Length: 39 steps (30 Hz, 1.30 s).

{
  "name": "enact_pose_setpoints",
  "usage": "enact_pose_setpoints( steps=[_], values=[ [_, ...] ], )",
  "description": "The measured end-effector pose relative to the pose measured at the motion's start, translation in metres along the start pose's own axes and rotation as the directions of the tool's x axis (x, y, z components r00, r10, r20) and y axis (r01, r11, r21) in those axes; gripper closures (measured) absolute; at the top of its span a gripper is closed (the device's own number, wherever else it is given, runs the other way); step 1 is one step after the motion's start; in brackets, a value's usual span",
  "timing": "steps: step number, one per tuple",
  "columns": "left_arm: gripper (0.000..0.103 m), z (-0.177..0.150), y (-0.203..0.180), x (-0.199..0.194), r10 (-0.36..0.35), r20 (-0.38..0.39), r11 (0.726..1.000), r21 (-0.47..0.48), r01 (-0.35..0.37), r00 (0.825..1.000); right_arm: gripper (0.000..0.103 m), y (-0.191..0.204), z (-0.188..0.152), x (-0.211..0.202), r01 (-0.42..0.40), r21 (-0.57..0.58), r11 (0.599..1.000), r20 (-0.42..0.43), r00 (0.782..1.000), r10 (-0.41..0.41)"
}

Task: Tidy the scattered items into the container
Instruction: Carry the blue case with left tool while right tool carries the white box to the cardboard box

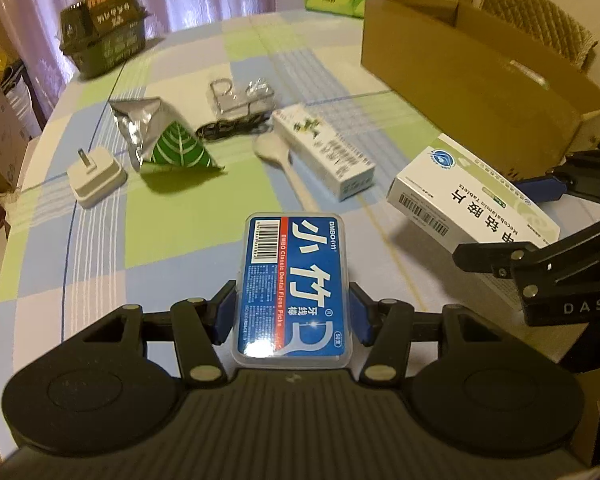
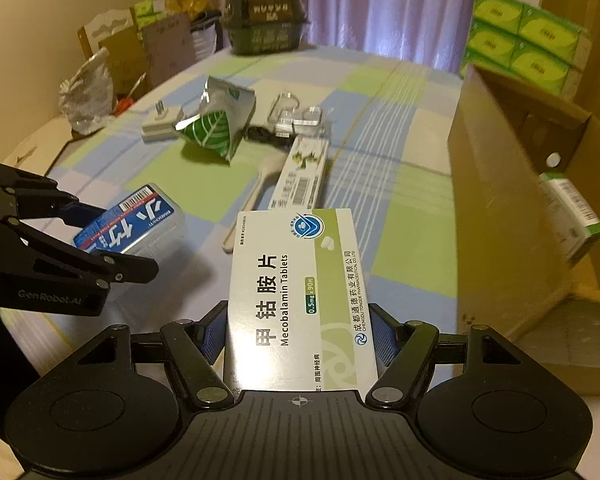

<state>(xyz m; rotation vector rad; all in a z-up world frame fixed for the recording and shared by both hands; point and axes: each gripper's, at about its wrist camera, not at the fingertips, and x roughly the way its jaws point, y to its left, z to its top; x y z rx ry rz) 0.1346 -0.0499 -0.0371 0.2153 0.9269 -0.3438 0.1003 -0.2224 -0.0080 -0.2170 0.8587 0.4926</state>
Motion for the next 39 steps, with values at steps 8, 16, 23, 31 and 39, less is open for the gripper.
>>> enact_pose_setpoints(
  steps=[8, 16, 23, 31, 39],
  values=[
    [0.052, 0.002, -0.020, -0.029, -0.009, 0.046, 1.000, 0.019, 0.008, 0.999, 0.030, 0.000, 0.001, -0.036, 0.025, 0.023, 0.999, 0.066, 0.997, -0.026],
    [0.052, -0.001, -0.042, -0.048, -0.013, 0.065, 0.999, 0.042, 0.010, 0.998, 0.030, -0.007, -0.009, -0.062, 0.039, 0.051, 0.998, 0.106, 0.993, -0.044],
    [0.052, 0.004, -0.063, -0.057, -0.028, 0.083, 0.996, 0.082, 0.021, 0.996, 0.030, -0.018, -0.011, -0.088, 0.061, 0.079, 0.995, 0.157, 0.985, -0.073],
    [0.052, 0.014, -0.081, -0.063, -0.053, 0.102, 0.992, 0.119, 0.040, 0.993, 0.030, -0.034, -0.014, -0.111, 0.090, 0.113, 0.989, 0.187, 0.976, -0.110],
    [0.052, 0.035, -0.100, -0.063, -0.094, 0.122, 0.986, 0.150, 0.075, 0.988, 0.030, -0.068, -0.015, -0.129, 0.147, 0.176, 0.973, 0.195, 0.964, -0.181]
  ],
)
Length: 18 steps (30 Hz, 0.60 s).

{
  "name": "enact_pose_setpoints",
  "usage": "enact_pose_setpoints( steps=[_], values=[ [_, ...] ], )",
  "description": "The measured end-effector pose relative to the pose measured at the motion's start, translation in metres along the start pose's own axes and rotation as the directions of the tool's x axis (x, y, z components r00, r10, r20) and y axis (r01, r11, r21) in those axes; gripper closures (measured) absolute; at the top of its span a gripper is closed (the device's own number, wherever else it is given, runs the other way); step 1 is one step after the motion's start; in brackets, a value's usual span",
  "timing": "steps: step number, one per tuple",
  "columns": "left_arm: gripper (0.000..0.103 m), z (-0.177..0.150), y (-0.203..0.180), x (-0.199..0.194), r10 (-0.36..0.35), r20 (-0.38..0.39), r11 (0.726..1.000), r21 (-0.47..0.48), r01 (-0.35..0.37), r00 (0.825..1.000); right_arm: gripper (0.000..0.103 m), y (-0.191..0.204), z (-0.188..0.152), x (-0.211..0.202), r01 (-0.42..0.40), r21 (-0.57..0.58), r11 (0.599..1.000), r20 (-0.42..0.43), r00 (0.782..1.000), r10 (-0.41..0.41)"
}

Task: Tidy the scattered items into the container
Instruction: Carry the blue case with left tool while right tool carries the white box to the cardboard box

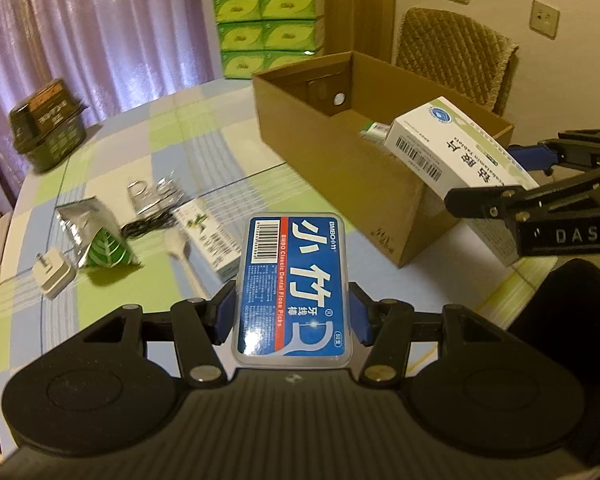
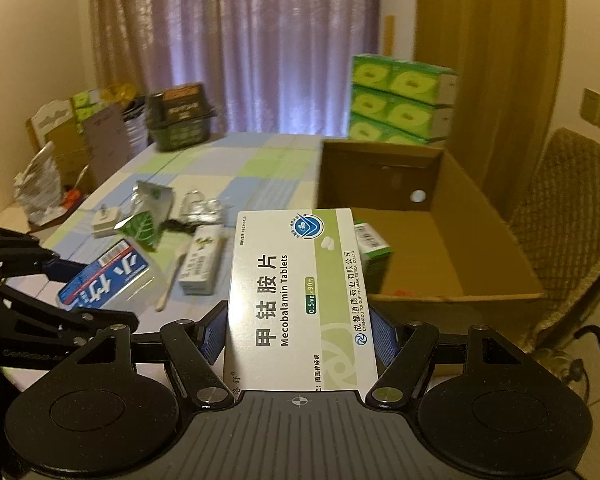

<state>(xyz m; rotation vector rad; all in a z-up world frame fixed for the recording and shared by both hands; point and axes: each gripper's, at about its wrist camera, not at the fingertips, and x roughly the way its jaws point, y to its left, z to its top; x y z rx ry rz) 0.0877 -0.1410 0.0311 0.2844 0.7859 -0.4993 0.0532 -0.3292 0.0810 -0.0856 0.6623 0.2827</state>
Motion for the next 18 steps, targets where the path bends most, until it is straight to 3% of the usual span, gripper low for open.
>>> enact_pose_setpoints(
  steps=[10, 18],
  values=[
    [0.052, 0.047, -0.033, 0.018, -0.072, 0.045, 0.996, 0.059, 0.069, 0.996, 0.030, -0.049, 0.021, 0.006, 0.077, 0.018, 0.997, 0.029, 0.997, -0.078],
    [0.052, 0.090, -0.052, 0.050, -0.149, 0.037, 0.986, 0.079, 0.145, 0.988, 0.030, -0.083, 0.040, 0.025, 0.108, 0.022, 0.994, 0.039, 0.993, -0.109]
  ],
)
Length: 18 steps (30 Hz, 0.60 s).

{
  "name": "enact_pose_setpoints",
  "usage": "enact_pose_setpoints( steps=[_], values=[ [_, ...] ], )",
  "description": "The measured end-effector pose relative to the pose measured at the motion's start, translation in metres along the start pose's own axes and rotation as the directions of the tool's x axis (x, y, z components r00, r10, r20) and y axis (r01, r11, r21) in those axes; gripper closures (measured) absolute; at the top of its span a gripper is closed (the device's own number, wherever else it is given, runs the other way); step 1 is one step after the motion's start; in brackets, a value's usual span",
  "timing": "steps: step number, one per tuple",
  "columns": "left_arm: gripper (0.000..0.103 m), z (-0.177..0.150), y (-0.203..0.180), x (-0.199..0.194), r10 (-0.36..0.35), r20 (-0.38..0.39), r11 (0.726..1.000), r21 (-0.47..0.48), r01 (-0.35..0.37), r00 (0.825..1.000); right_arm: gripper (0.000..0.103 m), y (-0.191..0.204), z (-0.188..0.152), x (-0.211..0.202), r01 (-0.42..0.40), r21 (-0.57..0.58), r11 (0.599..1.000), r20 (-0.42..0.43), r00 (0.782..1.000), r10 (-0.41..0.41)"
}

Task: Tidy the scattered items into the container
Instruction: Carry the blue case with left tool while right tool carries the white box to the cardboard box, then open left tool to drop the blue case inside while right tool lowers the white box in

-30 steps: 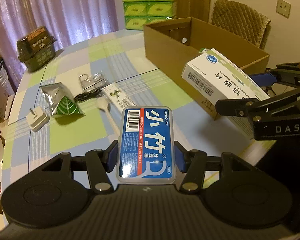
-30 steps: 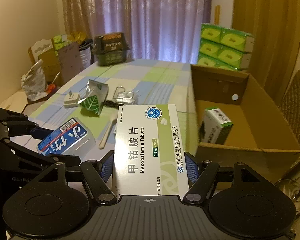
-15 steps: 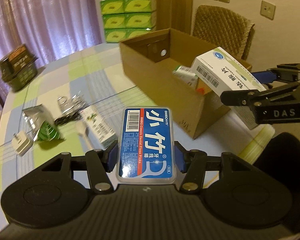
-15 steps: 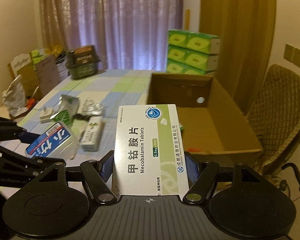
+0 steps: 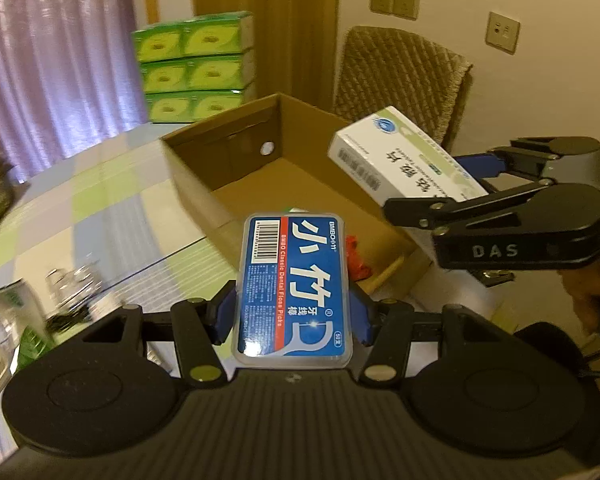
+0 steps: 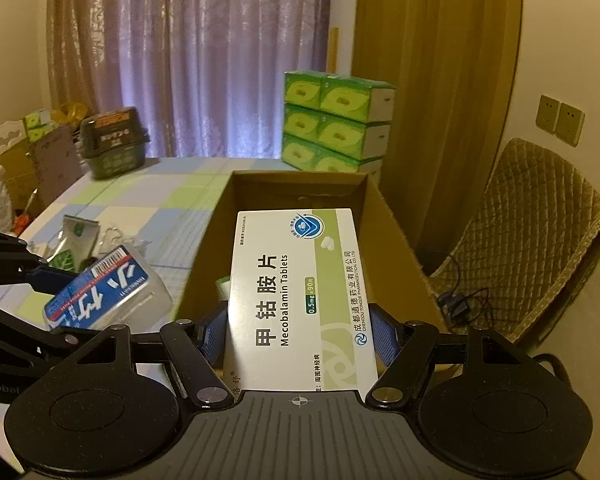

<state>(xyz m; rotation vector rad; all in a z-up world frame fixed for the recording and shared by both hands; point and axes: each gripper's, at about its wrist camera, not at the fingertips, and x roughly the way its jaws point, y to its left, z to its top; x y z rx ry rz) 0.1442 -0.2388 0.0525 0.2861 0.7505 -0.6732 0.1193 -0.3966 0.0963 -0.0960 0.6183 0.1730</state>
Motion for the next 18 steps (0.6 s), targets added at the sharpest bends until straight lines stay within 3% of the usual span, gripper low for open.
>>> enact_pose_setpoints(
  steps=[9, 18],
  values=[
    [0.052, 0.036, -0.002, 0.047, -0.050, -0.010, 0.998, -0.042, 0.050, 0.999, 0.030, -0.031, 0.013, 0.023, 0.014, 0.043, 0.999, 0.008, 1.000, -0.015],
    [0.052, 0.043, -0.007, 0.083, -0.086, -0.050, 0.995, -0.065, 0.082, 0.995, 0.030, -0.057, 0.016, 0.043, 0.023, 0.063, 0.998, -0.004, 1.000, -0.023]
  ],
)
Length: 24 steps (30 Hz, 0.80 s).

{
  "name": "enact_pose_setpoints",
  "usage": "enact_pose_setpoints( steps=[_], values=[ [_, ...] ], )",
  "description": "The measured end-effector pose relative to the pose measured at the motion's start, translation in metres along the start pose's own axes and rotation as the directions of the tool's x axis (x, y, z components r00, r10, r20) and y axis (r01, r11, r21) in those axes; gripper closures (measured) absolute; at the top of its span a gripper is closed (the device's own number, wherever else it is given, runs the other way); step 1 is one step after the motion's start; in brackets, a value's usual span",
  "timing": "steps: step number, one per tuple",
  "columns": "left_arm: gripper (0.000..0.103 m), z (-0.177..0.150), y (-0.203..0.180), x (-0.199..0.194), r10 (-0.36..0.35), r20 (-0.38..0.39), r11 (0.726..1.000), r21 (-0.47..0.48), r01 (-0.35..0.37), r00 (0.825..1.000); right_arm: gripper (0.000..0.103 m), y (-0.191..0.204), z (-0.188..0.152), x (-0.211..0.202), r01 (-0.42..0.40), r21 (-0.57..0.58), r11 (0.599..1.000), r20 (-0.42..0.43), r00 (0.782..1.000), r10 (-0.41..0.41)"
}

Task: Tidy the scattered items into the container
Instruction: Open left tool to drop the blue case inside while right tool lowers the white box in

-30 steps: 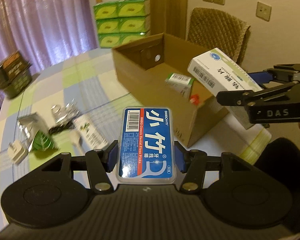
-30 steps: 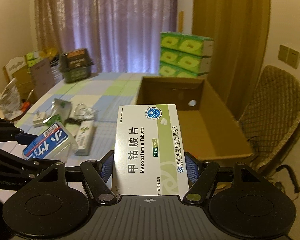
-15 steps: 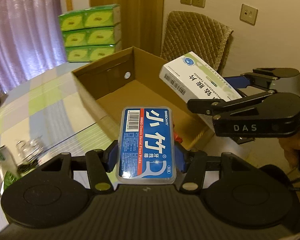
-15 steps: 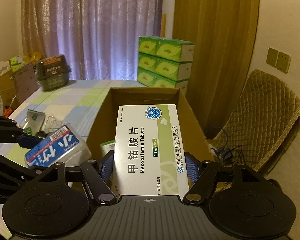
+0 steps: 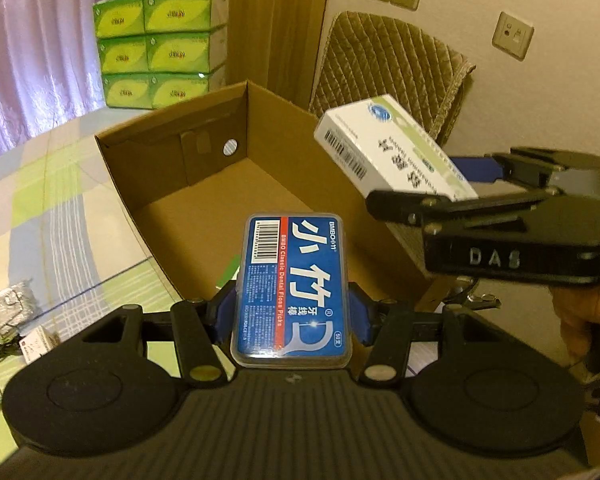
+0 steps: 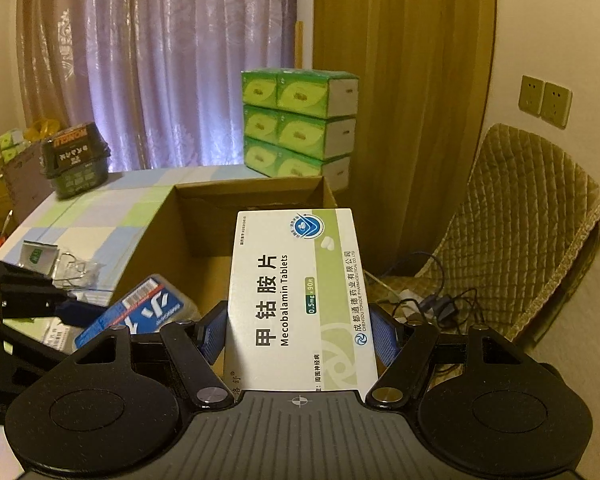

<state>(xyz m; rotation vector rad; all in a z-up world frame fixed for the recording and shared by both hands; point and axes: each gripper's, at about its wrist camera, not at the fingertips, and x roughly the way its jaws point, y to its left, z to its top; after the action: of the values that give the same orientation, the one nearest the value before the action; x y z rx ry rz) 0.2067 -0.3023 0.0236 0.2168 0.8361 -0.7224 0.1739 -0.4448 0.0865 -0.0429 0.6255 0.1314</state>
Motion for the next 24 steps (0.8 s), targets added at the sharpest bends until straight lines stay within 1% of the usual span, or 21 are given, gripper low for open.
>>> enact_pose_setpoints(
  steps=[5, 10, 12, 19, 20, 21, 22, 24],
  values=[
    [0.052, -0.001, 0.002, 0.014, 0.012, -0.013, 1.000, 0.000, -0.012, 1.000, 0.030, -0.008, -0.001, 0.010, 0.002, 0.008, 1.000, -0.009, 1.000, -0.002],
    [0.052, 0.006, 0.006, 0.034, 0.051, -0.017, 0.998, 0.024, -0.050, 0.999, 0.030, -0.011, 0.000, 0.019, -0.001, 0.016, 1.000, -0.014, 1.000, 0.001],
    [0.052, 0.010, 0.008, 0.040, 0.046, -0.015, 0.999, 0.020, -0.045, 0.999, 0.030, -0.013, 0.001, 0.022, 0.000, 0.017, 1.000, -0.016, 1.000, 0.000],
    [0.051, 0.019, 0.014, 0.041, 0.054, 0.007, 0.998, 0.016, -0.054, 0.999, 0.030, -0.013, 0.001, 0.033, -0.005, 0.013, 1.000, -0.033, 0.999, 0.005],
    [0.047, 0.019, 0.015, 0.041, 0.057, 0.008, 0.998, 0.013, -0.057, 0.998, 0.030, -0.012, 0.000, 0.035, -0.008, 0.017, 1.000, -0.034, 0.999, 0.009],
    [0.040, 0.018, 0.015, 0.040, 0.061, 0.011, 0.998, 0.010, -0.061, 0.998, 0.030, -0.012, 0.001, 0.036, -0.012, 0.023, 1.000, -0.036, 0.999, 0.013],
    [0.026, 0.018, 0.016, 0.039, 0.067, 0.017, 0.998, 0.005, -0.067, 0.998, 0.030, -0.012, 0.001, 0.037, -0.016, 0.028, 0.999, -0.037, 0.999, 0.017],
    [0.025, 0.016, 0.018, 0.034, 0.069, 0.033, 0.998, 0.001, -0.069, 0.997, 0.030, -0.011, 0.001, 0.039, -0.022, 0.032, 0.999, -0.039, 0.999, 0.023]
  ],
)
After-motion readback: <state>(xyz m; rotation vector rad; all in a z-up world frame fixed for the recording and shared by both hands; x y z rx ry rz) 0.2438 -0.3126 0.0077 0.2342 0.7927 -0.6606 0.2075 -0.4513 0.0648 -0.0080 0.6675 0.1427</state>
